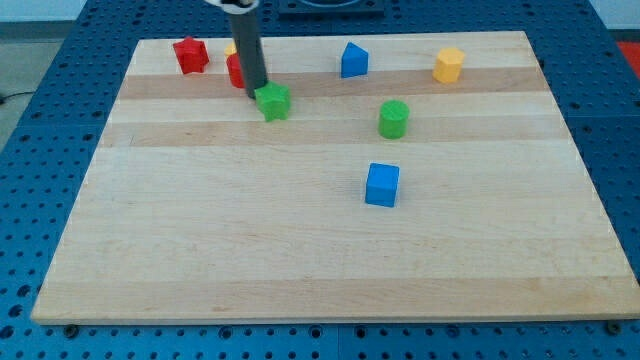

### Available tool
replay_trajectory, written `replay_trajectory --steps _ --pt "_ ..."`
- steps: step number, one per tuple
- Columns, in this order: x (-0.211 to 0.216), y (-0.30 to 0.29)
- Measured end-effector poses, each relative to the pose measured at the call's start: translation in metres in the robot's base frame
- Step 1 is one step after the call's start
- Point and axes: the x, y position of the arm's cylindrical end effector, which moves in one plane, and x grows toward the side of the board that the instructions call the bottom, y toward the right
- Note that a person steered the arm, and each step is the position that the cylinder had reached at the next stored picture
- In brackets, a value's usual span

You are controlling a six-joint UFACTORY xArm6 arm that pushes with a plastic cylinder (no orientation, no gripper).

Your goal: Nudge the blue triangle a little bit left

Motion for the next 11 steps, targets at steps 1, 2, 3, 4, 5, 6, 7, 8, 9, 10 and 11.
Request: replay_trajectory --steps 1,2,3,4,5,6,7,8,9,10,11 --pt "0.001 0.033" --pt "0.012 0.057" --pt "0.032 0.051" --pt "0.019 0.105" --pt "0.0 0.133" --pt "-0.009 0.131" --pt "-0.036 0.157" --pt "-0.053 0.181" --pt "-0.059 0.181" --pt "-0.06 0.138" --pt "-0.06 0.127"
